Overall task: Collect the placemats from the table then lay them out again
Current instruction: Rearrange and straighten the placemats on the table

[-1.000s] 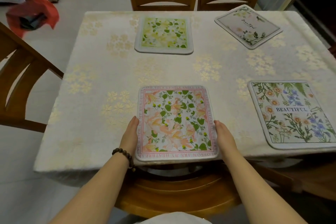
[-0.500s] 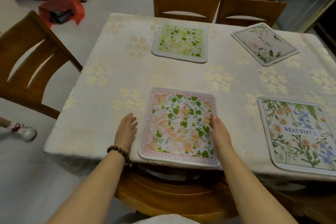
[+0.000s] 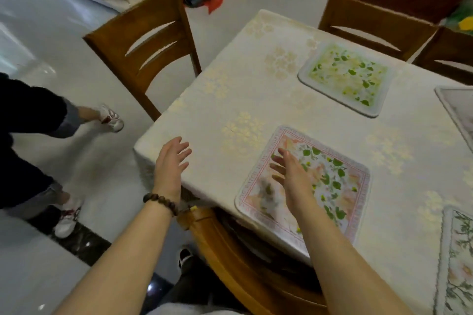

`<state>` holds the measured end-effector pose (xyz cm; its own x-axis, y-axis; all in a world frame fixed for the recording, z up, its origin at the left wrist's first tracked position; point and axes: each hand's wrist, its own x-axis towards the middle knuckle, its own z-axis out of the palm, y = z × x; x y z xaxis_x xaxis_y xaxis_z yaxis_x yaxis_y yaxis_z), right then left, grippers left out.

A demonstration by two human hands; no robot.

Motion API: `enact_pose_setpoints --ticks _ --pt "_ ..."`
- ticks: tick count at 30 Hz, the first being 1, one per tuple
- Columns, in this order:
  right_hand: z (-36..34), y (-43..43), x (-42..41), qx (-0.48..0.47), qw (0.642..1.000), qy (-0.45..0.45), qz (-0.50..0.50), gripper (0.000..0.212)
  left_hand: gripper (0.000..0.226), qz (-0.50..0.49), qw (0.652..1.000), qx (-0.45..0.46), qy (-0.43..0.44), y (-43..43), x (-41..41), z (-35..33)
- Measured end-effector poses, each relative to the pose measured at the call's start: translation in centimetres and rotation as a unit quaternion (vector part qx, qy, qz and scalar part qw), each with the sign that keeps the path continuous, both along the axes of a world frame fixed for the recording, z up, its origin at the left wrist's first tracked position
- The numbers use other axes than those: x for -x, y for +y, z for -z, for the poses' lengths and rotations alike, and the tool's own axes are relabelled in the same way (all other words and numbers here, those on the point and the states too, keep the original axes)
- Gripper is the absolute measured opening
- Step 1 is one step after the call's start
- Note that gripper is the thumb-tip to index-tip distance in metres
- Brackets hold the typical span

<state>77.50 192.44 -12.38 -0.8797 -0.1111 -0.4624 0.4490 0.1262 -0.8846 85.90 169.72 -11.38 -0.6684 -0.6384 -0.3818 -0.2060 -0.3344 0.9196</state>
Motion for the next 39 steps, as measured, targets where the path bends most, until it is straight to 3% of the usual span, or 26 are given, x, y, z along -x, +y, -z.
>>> enact_pose_setpoints --ticks 6,18,30,39 --pt "-0.5 -8.7 -0.6 0.017 0.993 -0.003 -0.119 0.041 0.028 -0.113 0.993 0.015 0.017 -5.7 -4.9 -0.5" --pt "-1.4 -28.3 -5.7 0.026 0.97 -0.008 -0.243 0.042 0.031 -0.246 0.969 -0.003 0.008 -20.2 -13.2 1.5" --pt "-0.8 -48.7 -6.3 0.029 0.963 -0.003 -0.268 0.038 0.032 -0.263 0.965 0.012 0.013 -37.7 -15.6 0.6" --pt "1.3 -59.7 -1.8 0.015 0.961 0.007 -0.276 0.039 0.029 -0.262 0.965 0.003 -0.001 -48.4 -11.7 1.9"
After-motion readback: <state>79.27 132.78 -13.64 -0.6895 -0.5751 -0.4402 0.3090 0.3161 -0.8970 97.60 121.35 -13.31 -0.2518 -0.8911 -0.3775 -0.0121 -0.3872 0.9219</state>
